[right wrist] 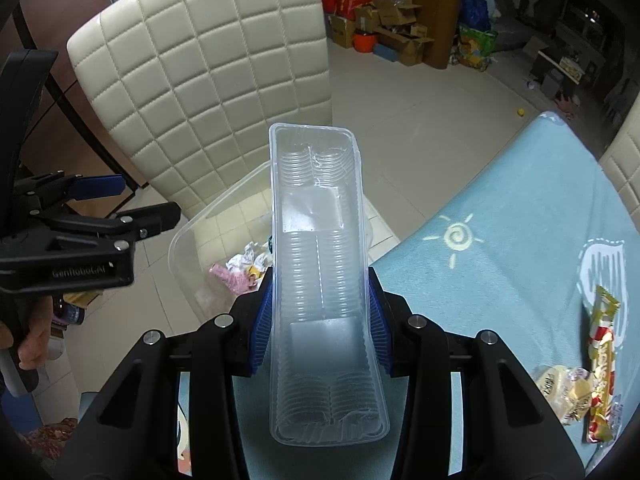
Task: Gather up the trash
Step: 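Open both grippers to drop the pink strip and clear tray into the bin, then move both open grippers back over the table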
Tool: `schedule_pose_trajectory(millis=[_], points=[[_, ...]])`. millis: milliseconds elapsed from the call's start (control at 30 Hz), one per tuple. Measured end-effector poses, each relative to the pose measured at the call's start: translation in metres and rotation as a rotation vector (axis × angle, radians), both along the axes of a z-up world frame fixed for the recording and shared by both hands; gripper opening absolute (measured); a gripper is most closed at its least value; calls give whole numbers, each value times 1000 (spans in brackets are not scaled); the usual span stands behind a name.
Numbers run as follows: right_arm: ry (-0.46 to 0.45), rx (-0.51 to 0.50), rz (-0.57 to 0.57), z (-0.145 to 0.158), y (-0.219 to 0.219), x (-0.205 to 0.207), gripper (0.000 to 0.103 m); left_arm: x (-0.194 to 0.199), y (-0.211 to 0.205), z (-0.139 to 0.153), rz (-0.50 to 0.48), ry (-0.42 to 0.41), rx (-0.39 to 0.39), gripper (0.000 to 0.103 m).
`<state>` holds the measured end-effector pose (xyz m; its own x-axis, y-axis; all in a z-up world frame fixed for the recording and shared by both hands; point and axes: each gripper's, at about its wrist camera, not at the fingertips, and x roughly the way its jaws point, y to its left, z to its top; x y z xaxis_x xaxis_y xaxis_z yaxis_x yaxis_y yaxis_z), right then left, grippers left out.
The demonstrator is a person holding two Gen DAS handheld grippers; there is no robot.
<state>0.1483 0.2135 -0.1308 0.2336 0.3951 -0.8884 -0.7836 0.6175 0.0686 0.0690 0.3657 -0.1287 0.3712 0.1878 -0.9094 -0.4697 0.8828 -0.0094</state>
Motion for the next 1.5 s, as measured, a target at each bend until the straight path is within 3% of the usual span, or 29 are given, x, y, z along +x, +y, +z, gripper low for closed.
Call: schedule_pose_trajectory(millis=[200, 333, 433, 733, 1000, 1233, 1500], points=[[9, -9, 32, -8, 18, -1, 45, -15, 14, -12, 60, 14, -28, 83], [0, 15, 28, -4, 27, 2, 54, -20, 18, -16, 73, 21, -30, 83], [-39, 39, -22, 3, 27, 6, 88, -24, 20, -16, 86, 20, -38, 83], [2, 39, -75, 8, -3, -3, 87, -31, 7, -8, 67, 6, -45, 83], [-30, 59, -161, 33, -57, -22, 87, -32, -32, 24, -25, -39, -24, 83], [-70, 94, -286, 58, -125, -34, 88, -29, -89, 52, -160, -81, -9, 83], [-53, 81, -464, 52, -218, -52, 88, -23, -169, 55, -321, -73, -19, 83]])
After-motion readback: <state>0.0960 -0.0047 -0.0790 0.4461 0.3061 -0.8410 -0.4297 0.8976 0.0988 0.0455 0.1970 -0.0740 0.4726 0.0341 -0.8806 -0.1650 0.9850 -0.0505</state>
